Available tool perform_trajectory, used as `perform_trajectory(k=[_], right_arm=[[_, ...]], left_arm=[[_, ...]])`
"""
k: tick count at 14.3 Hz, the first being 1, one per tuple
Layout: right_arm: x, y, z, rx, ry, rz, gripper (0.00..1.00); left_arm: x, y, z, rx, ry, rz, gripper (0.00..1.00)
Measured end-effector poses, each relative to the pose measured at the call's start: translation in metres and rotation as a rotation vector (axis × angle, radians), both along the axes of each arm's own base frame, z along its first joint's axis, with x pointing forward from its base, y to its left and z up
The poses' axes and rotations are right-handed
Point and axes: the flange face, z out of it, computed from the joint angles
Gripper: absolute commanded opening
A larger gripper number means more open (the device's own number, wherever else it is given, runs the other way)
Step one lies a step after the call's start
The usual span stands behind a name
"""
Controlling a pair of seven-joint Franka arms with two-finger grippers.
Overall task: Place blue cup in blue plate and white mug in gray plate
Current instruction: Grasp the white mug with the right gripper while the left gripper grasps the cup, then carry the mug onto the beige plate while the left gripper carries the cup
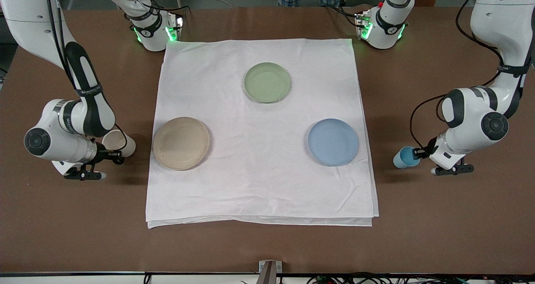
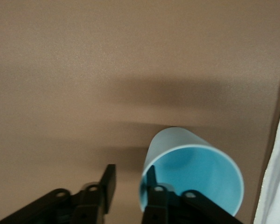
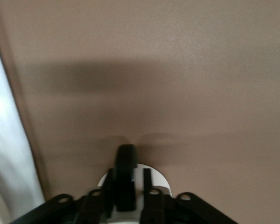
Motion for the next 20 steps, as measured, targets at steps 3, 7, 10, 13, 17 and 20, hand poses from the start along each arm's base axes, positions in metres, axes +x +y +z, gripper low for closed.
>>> perform_trajectory(k=[3, 7, 10, 13, 17, 20], right_arm=[[0.005, 0.024, 0.032, 0.075, 0.026, -0.068, 0.0], [-0.002, 0.118, 0.072, 0.087, 0.028, -0.166, 0.0], [-0.022, 0.195, 0.063, 0.078, 0.032, -0.163, 0.01], [-0.033, 0.222, 0.047, 0.065, 0.019, -0.135, 0.16], [-0.034, 0.223, 0.023, 0.026, 0.021, -0.098, 1.0], [-0.03, 0.222, 0.025, 0.02, 0.011, -0.096, 1.0]], left_arm=[[0.004, -0.006, 0.007, -0.002, -0.014, -0.009, 0.0], [0.006, -0.051, 0.043, -0.021, -0.011, -0.009, 0.0], [-0.01, -0.129, 0.07, -0.041, 0.025, 0.056, 0.01], [-0.034, -0.203, 0.065, -0.054, 0.064, 0.129, 0.0], [-0.055, -0.25, 0.037, -0.048, 0.107, 0.19, 0.14], [-0.058, -0.256, 0.012, -0.059, 0.123, 0.21, 1.0]])
